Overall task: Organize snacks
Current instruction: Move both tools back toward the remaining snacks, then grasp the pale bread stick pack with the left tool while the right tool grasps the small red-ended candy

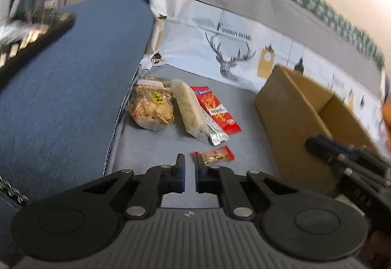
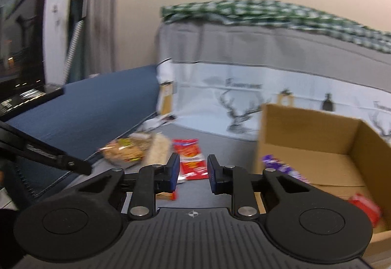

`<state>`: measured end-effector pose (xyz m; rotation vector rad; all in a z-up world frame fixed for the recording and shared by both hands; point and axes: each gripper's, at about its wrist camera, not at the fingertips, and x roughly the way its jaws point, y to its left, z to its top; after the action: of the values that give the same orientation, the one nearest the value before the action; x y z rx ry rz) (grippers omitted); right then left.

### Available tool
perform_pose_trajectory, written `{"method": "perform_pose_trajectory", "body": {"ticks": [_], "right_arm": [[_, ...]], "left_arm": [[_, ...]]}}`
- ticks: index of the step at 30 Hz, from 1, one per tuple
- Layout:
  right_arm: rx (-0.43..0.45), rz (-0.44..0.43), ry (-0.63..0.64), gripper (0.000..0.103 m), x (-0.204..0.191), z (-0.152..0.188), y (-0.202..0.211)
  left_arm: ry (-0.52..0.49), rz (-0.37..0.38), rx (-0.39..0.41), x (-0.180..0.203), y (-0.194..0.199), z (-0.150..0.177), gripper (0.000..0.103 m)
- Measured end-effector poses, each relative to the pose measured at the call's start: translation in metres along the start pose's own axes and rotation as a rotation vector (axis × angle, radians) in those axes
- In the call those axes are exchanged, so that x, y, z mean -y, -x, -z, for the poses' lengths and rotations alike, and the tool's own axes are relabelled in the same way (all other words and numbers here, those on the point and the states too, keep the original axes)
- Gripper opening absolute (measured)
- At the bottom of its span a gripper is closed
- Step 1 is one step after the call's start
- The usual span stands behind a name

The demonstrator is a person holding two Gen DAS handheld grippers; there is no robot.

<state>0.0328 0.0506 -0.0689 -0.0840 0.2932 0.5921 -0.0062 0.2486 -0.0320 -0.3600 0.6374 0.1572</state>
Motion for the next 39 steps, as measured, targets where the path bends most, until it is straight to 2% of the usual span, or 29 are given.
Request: {"method": "perform_pose_trajectory", "body": {"ticks": [3,5,7,10,16,21,23,25,27,30,31,32,36,39], "right_arm": [[-0.046,-0.062,0.004,0.031,-0.014,0.001,-0.017],[-0.082,-0.086,0.019,0.044,-0.022,0.002,-0.032],[-0.123,-0.086,0.020,0.063,-0.028,0.004,-0.052],[-0.191,-0.081,-0.022,0.077,-0.030,0.010,-0.087],[-0.324,-0.100,-0.059,0.088,-0.031,0.031,-0.140],[-0.349,-0.107,-0.028,0.088,-0.036,0.037,-0.155],[-0.336,-0.094,0.010,0.073,-0.040,0.038,-0.155],[-0.316,-0.108,0.022,0.062,-0.039,0.038,-0.153],[-0.301,-0.104,0.036,0.058,-0.037,0.036,-0.150],[-0.281,-0.080,0.004,0.056,-0.029,0.033,-0.146],[-0.273,-0.064,-0.005,0.056,-0.026,0.031,-0.145],[-0.265,-0.045,-0.011,0.056,-0.025,0.030,-0.143],[-0.267,0.000,-0.025,0.056,-0.021,0.029,-0.139],[-0.293,0.014,-0.041,0.056,-0.018,0.032,-0.138]], "left_arm": [[0.037,0.035,0.073,-0.006,0.007,-0.003,0.008],[0.039,0.019,0.077,-0.005,0.005,-0.002,0.008],[0.034,0.009,0.082,-0.003,0.005,-0.002,0.008],[0.025,-0.006,0.092,-0.001,0.005,-0.002,0.008],[0.023,-0.017,0.113,-0.001,0.006,-0.002,0.008],[-0.018,-0.009,0.119,0.006,-0.008,-0.014,0.009],[-0.027,0.006,0.102,0.012,-0.023,-0.023,0.010],[-0.019,0.022,0.086,0.017,-0.041,-0.035,0.013],[-0.024,0.030,0.075,0.025,-0.060,-0.049,0.019],[-0.058,0.000,0.041,0.040,-0.093,-0.063,0.043],[-0.076,-0.029,0.020,0.046,-0.106,-0.067,0.052],[-0.093,-0.066,0.008,0.050,-0.116,-0.069,0.056],[-0.168,-0.154,-0.044,0.061,-0.151,-0.066,0.058],[-0.211,-0.180,-0.084,0.064,-0.169,-0.060,0.058]]}}
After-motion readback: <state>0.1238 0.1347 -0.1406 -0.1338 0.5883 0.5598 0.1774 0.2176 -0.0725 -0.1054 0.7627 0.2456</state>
